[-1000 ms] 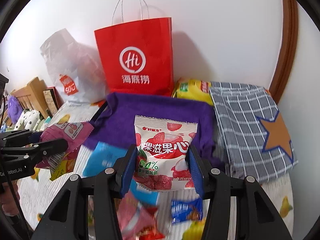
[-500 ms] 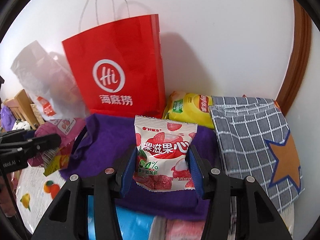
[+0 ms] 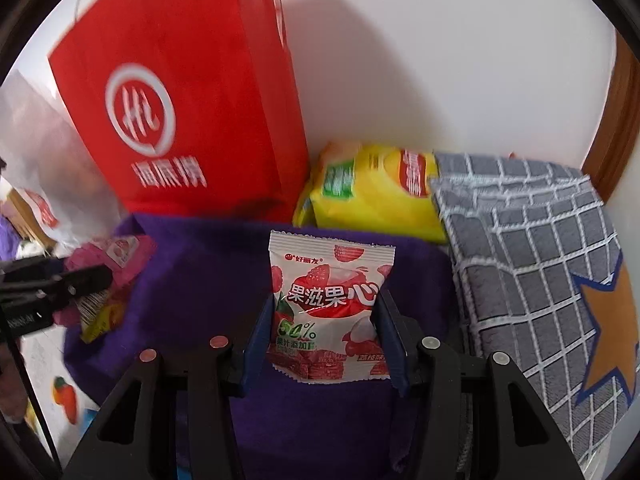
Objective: Organize snacks
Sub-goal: 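Release the candy packet with the right tool while the left tool releases the pink bag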
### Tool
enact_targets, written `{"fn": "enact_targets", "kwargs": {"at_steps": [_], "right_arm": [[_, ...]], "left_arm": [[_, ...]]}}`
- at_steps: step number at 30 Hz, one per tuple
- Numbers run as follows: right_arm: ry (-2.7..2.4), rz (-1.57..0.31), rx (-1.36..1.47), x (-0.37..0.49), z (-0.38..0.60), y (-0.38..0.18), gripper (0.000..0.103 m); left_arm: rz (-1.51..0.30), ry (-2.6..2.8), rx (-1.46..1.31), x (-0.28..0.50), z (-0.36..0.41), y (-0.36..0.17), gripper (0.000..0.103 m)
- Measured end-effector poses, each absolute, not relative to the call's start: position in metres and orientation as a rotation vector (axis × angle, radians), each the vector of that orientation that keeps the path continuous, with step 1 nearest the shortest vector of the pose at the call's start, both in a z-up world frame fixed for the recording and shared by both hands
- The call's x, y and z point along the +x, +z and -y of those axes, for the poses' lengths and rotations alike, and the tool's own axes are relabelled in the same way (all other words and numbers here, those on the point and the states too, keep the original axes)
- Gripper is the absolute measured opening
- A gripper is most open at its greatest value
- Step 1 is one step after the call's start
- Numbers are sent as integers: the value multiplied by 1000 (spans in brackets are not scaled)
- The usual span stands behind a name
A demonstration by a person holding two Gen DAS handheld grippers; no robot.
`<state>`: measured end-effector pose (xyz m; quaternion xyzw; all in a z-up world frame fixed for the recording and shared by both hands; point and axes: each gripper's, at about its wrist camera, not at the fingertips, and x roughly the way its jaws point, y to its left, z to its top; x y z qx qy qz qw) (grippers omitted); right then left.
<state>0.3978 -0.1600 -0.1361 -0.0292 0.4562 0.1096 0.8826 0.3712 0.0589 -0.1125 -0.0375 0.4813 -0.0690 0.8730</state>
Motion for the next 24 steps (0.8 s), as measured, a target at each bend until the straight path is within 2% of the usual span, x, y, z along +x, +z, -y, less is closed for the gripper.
{"fn": "enact_targets", "kwargs": {"at_steps": [7, 24], "right_arm": [[241, -1025, -100, 406, 148, -165, 50], [243, -1072, -123, 413, 132, -183, 51]], "left_arm": [[-1059, -128, -70, 377, -54, -126, 39], [-1107, -123, -59, 385, -48, -138, 39]]}}
